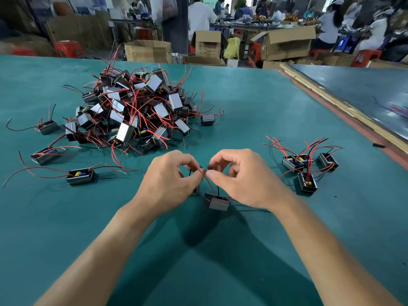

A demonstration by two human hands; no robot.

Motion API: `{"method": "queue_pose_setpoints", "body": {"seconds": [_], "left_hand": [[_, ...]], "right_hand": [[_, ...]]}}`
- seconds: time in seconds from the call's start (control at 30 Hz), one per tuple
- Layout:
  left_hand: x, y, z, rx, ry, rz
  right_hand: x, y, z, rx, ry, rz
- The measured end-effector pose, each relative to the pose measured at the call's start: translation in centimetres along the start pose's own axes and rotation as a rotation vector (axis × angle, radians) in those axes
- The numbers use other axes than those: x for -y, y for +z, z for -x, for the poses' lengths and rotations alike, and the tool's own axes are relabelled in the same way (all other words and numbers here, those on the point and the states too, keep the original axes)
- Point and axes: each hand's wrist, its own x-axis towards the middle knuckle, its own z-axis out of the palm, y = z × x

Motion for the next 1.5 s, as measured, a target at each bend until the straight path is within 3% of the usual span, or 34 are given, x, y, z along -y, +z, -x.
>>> {"method": "queue_pose_setpoints", "body": {"seconds": [0.27,0.57,0.97,1.5], "left_hand": [[0.1,-0.3,-0.2,-0.068,0.106,-0.057],[0.3,-0.4,-0.4,0.089,-0.020,0.149],[-0.3,-1.0,-0.7,0.109,-0.165,0.510],[-0.6,-0.9,-0.5,0.102,-0.131,0.510]], "right_hand": [[-0.4,0.9,-0.3,0.025,0.000,0.057],[0.2,1.0,-0.1,-0.021,-0.047,0.014],[0.1,1.6,-0.1,0.055,0.001,0.093],[0.7,1.4,0.1,0.047,-0.023,0.164]]}}
